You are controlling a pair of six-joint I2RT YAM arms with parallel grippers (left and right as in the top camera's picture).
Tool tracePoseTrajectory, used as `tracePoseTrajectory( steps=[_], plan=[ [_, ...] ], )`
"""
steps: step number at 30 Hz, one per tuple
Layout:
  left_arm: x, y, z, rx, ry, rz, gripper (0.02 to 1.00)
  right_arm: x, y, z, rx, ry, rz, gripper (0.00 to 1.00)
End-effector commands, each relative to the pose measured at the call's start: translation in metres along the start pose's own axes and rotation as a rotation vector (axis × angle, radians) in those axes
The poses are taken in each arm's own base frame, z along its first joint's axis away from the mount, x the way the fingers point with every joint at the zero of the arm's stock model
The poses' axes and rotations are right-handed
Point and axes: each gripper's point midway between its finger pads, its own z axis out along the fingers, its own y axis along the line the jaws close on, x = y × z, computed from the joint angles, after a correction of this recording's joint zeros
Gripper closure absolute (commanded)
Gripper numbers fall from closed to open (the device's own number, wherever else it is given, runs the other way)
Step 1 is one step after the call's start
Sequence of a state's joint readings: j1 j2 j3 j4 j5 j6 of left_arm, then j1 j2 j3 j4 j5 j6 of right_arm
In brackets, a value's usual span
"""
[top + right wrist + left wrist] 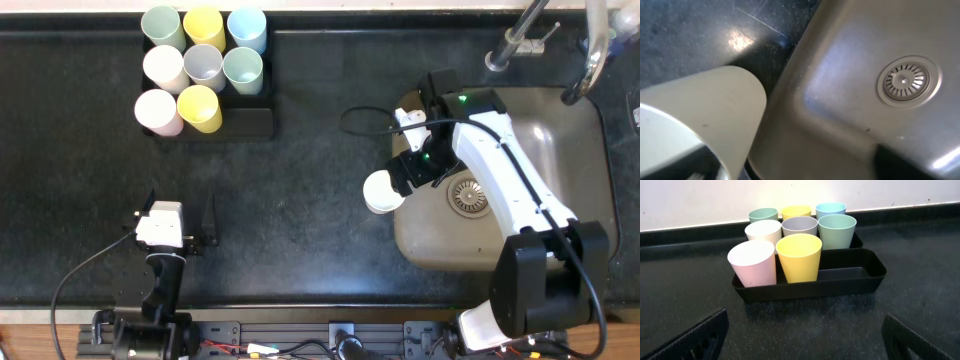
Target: Store Cups
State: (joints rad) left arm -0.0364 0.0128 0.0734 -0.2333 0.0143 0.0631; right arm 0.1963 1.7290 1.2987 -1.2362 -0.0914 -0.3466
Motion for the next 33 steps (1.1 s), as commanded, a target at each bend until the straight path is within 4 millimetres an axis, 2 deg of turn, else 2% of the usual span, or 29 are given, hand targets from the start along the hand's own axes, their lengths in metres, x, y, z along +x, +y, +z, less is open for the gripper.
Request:
tracePoseTrajectory(
  steps=[1,5,7,9,11,14,16,20,21,24,26,30,33],
  plan=[
    [-0.001,0.003,-0.001,-0.015,-0.006,0.018,0.018,-0.011,0.011,-0.006,-0.032,-0.037,0.008,0.956],
    [-0.001,0.003,-0.001,-0.015,-0.006,0.018,0.02,-0.015,0.023,-0.011,-0.034,-0.036,-0.014,0.956],
    [-0.001,0.003,-0.001,-0.015,-0.006,0.018,0.018,-0.02,0.029,-0.021,-0.032,-0.05,-0.019,0.956],
    [-0.001,0.003,-0.001,-0.015,-0.006,0.018,0.02,-0.03,0.034,-0.042,-0.024,-0.086,-0.038,0.956],
    [-0.001,0.003,-0.001,-0.015,-0.006,0.018,0.018,-0.042,0.04,-0.067,-0.012,-0.133,-0.047,0.954],
    [-0.001,0.003,-0.001,-0.015,-0.006,0.018,0.018,-0.066,0.062,-0.121,0.003,-0.258,-0.09,0.958],
    [-0.001,0.003,-0.001,-0.015,-0.006,0.018,0.02,-0.086,0.085,-0.162,0.036,-0.374,-0.168,0.956],
    [-0.001,0.003,-0.001,-0.015,-0.006,0.018,0.02,-0.122,0.129,-0.211,0.111,-0.538,-0.28,0.958],
    [-0.001,0.003,-0.001,-0.015,-0.006,0.018,0.02,-0.143,0.157,-0.22,0.101,-0.589,-0.336,0.956],
    [-0.001,0.003,-0.001,-0.015,-0.006,0.018,0.018,-0.177,0.186,-0.214,0.087,-0.63,-0.355,0.956],
    [-0.001,0.003,-0.001,-0.015,-0.006,0.018,0.02,-0.197,0.198,-0.196,0.081,-0.62,-0.375,0.958],
    [-0.001,0.003,-0.001,-0.015,-0.006,0.018,0.02,-0.214,0.206,-0.156,0.086,-0.555,-0.388,0.956],
    [-0.001,0.003,-0.001,-0.015,-0.006,0.018,0.02,-0.222,0.199,-0.126,0.117,-0.494,-0.379,0.958]
  ],
)
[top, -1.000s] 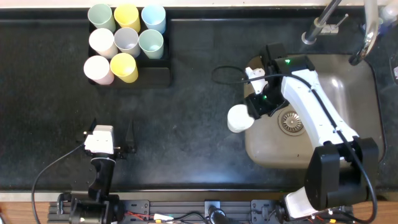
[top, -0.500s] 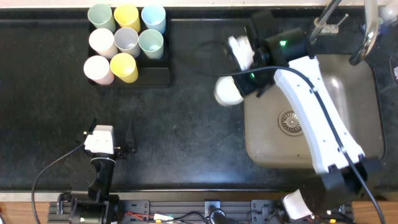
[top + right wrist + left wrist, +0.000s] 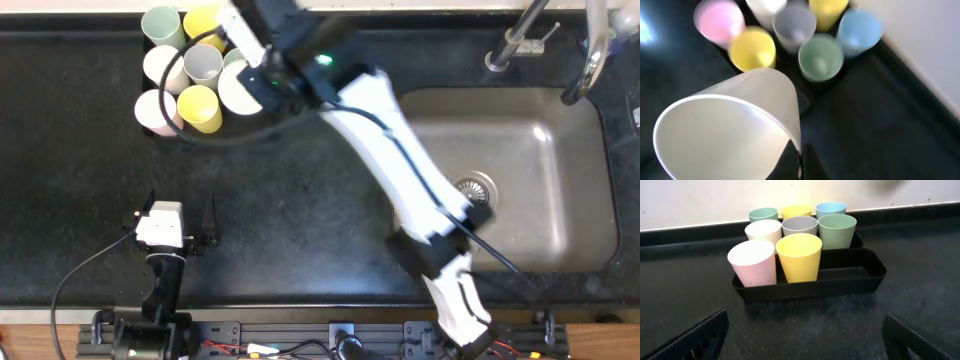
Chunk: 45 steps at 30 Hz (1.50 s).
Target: Store Cups
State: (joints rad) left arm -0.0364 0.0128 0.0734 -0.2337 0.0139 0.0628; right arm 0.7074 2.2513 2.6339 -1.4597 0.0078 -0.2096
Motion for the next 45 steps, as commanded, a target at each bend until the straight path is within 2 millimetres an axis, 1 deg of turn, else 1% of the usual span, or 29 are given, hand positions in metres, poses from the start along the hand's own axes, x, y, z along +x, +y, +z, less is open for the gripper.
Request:
tracePoseTrajectory(
  steps=[1,4,6,10,12,15,22,27,35,40,45],
  plan=[
    [-0.001,0.003,-0.001,-0.015,-0.007,0.018,0.02,0.008,-0.009,0.033,0.048,0.062,0.011,0.956],
    [-0.001,0.003,-0.001,-0.015,-0.007,0.018,0.018,0.011,-0.013,0.046,0.052,0.079,0.016,0.956],
    [-0.001,0.003,-0.001,-0.015,-0.007,0.018,0.02,0.01,-0.012,0.05,0.047,0.077,0.017,0.958],
    [-0.001,0.003,-0.001,-0.015,-0.007,0.018,0.018,0.015,-0.004,0.068,-0.001,0.101,0.019,0.958],
    [-0.001,0.003,-0.001,-0.015,-0.007,0.018,0.018,0.019,-0.003,0.078,-0.005,0.12,0.018,0.958],
    [-0.001,0.003,-0.001,-0.015,-0.007,0.018,0.02,0.024,-0.003,0.087,-0.008,0.139,0.019,0.958],
    [-0.001,0.003,-0.001,-0.015,-0.007,0.018,0.02,0.026,-0.005,0.099,-0.005,0.148,0.019,0.958],
    [-0.001,0.003,-0.001,-0.015,-0.007,0.018,0.018,0.026,-0.005,0.104,-0.005,0.147,0.013,0.956],
    [-0.001,0.003,-0.001,-0.015,-0.007,0.018,0.02,0.033,-0.004,0.112,-0.01,0.174,0.013,0.958],
    [-0.001,0.003,-0.001,-0.015,-0.007,0.018,0.02,0.034,-0.004,0.112,-0.01,0.176,0.013,0.956],
    [-0.001,0.003,-0.001,-0.015,-0.007,0.018,0.02,0.042,-0.003,0.124,-0.016,0.21,0.002,0.958]
  ],
)
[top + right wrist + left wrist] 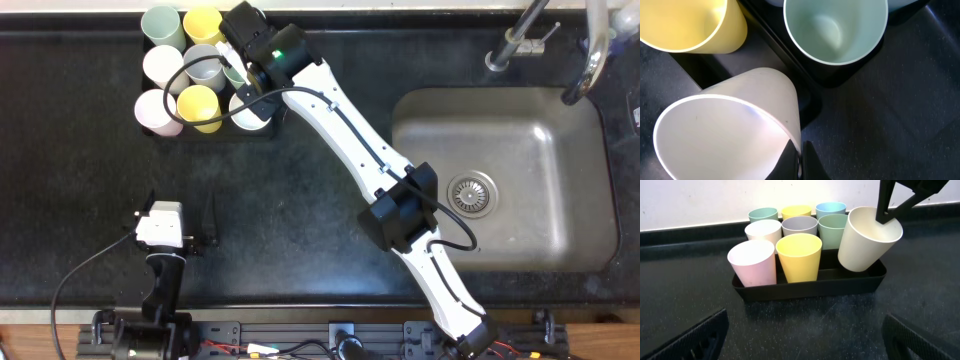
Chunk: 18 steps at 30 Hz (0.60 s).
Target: Store Cups
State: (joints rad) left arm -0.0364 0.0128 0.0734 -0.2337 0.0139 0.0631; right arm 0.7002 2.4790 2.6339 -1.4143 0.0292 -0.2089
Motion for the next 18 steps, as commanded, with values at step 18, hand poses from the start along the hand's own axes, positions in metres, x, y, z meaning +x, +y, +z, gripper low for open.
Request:
tracePoseTrajectory(
  steps=[18],
  plan=[
    [-0.001,0.003,-0.001,-0.015,-0.007,0.018,0.02,0.015,0.005,0.033,-0.026,0.078,-0.023,0.643]
  ],
)
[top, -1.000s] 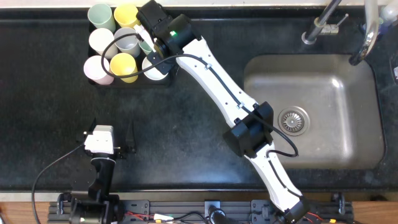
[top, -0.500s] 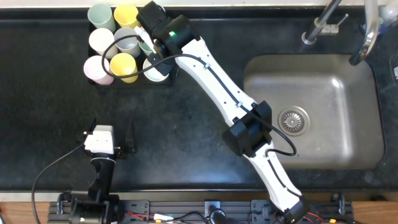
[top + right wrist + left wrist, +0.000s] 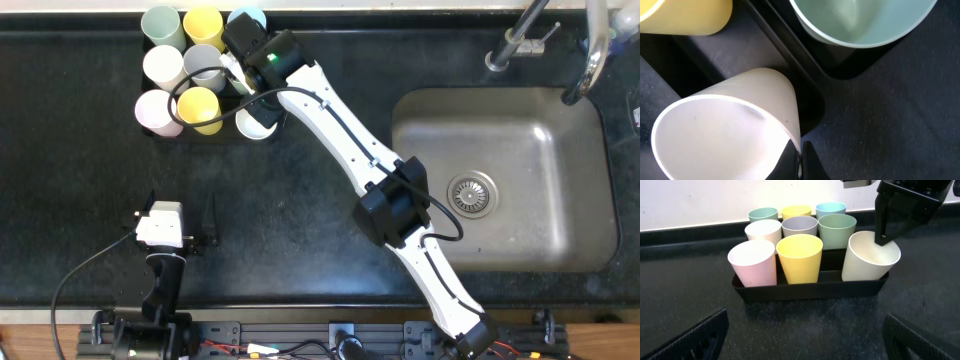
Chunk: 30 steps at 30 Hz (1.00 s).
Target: Store Cups
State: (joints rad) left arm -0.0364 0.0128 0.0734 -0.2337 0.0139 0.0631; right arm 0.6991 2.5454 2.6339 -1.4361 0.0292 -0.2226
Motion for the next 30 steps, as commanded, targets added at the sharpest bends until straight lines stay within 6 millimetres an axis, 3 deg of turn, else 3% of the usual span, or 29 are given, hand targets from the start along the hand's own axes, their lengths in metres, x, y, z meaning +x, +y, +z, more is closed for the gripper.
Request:
tracePoseTrajectory(
  steps=[1,3,4,10,13,19,21,22,24,25,30],
  plan=[
    [-0.001,0.003,-0.001,-0.015,-0.007,0.018,0.02,-0.003,0.002,0.0,-0.012,-0.012,-0.01,0.325],
    [-0.001,0.003,-0.001,-0.015,-0.007,0.018,0.02,-0.003,0.002,0.0,-0.012,-0.012,-0.01,0.049],
    [-0.001,0.003,-0.001,-0.015,-0.007,0.018,0.018,-0.003,0.002,0.0,-0.011,-0.013,-0.01,0.003],
    [-0.001,0.003,-0.001,-0.015,-0.007,0.018,0.02,-0.007,-0.005,-0.002,0.033,-0.025,-0.01,0.003],
    [-0.001,0.003,-0.001,-0.015,-0.007,0.018,0.02,-0.016,-0.018,-0.026,0.105,-0.078,0.01,0.003],
    [-0.001,0.003,-0.001,-0.015,-0.007,0.018,0.018,-0.043,-0.057,-0.129,0.214,-0.317,0.12,0.003],
    [-0.001,0.003,-0.001,-0.015,-0.007,0.018,0.018,-0.045,-0.071,-0.174,0.233,-0.41,0.17,0.003],
    [-0.001,0.003,-0.001,-0.015,-0.007,0.018,0.018,-0.039,-0.081,-0.21,0.25,-0.471,0.203,0.003],
    [-0.001,0.003,-0.001,-0.015,-0.007,0.018,0.02,-0.024,-0.094,-0.249,0.274,-0.516,0.232,0.003],
    [-0.001,0.003,-0.001,-0.015,-0.007,0.018,0.018,-0.003,-0.105,-0.279,0.294,-0.534,0.279,0.003],
    [-0.001,0.003,-0.001,-0.015,-0.007,0.018,0.02,0.083,-0.142,-0.334,0.399,-0.467,0.468,0.005]
  ],
)
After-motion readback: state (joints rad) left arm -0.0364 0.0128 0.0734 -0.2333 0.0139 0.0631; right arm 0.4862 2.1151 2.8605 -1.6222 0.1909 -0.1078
